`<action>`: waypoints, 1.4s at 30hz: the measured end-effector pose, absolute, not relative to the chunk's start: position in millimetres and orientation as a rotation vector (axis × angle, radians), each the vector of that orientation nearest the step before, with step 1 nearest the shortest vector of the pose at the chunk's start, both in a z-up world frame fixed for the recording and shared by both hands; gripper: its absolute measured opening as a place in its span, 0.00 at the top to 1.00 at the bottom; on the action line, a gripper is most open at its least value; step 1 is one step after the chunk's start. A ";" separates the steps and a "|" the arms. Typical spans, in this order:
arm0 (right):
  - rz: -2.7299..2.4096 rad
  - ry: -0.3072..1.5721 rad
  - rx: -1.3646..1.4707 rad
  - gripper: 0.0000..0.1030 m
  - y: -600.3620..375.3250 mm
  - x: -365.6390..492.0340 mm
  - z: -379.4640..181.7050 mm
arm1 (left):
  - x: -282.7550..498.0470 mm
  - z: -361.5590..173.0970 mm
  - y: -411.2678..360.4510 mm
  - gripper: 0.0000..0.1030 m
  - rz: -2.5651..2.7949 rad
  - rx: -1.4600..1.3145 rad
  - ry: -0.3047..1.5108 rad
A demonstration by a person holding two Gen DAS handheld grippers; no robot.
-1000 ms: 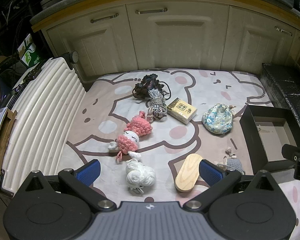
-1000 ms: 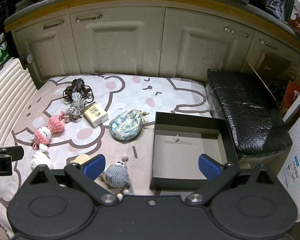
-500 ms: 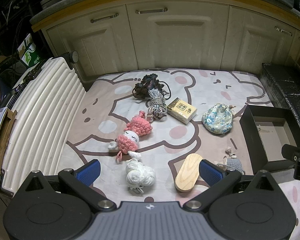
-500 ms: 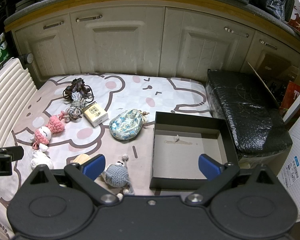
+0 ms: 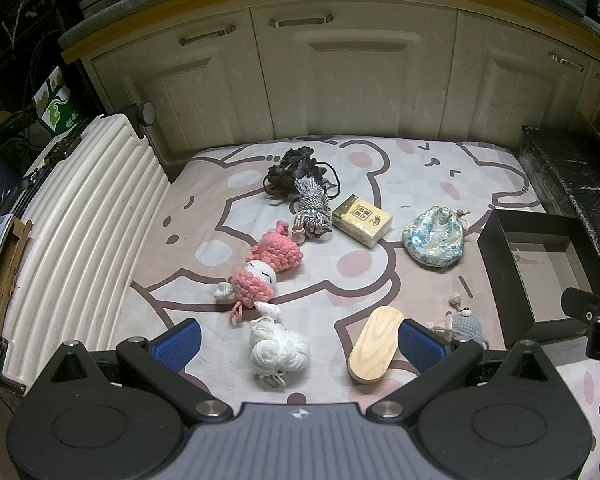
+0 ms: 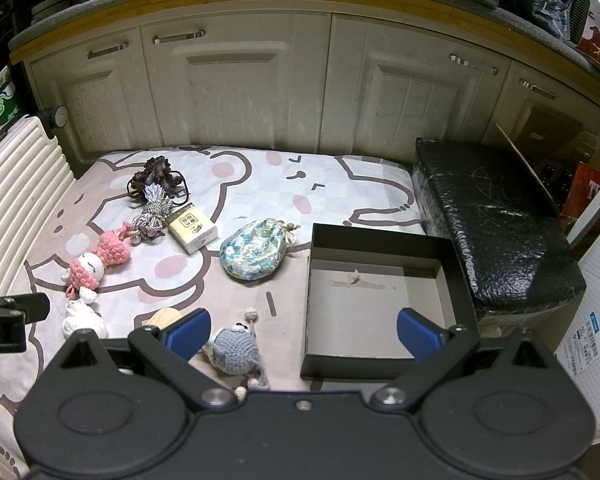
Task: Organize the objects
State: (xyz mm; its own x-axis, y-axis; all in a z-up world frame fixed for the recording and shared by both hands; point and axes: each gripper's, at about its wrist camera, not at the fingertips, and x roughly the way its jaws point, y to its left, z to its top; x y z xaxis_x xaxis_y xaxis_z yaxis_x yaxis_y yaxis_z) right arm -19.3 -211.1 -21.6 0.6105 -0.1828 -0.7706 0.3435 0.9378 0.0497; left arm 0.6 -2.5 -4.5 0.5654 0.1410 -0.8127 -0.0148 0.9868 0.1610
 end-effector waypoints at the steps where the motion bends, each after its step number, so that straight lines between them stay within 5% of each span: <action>1: -0.307 0.863 0.201 0.02 -211.1 -19.3 -21.6 | 0.6 -4.4 -2.5 0.00 0.092 0.142 0.967; 29: -0.322 0.862 0.206 0.02 -209.9 -22.1 -24.9 | -0.5 -4.4 -2.8 0.00 0.093 0.114 0.976; 42: -0.291 0.794 0.224 0.02 -211.3 -16.1 -5.4 | -2.5 30.2 11.1 0.00 0.085 0.089 0.812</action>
State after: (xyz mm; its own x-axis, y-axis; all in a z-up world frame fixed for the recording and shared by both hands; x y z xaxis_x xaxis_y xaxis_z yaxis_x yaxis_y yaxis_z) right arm -16.1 -211.3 -5.4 0.6644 -0.1718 -0.7274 0.3389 0.9366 0.0884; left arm -2.5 11.1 30.2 0.6848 0.1103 -0.7204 -0.0419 0.9928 0.1121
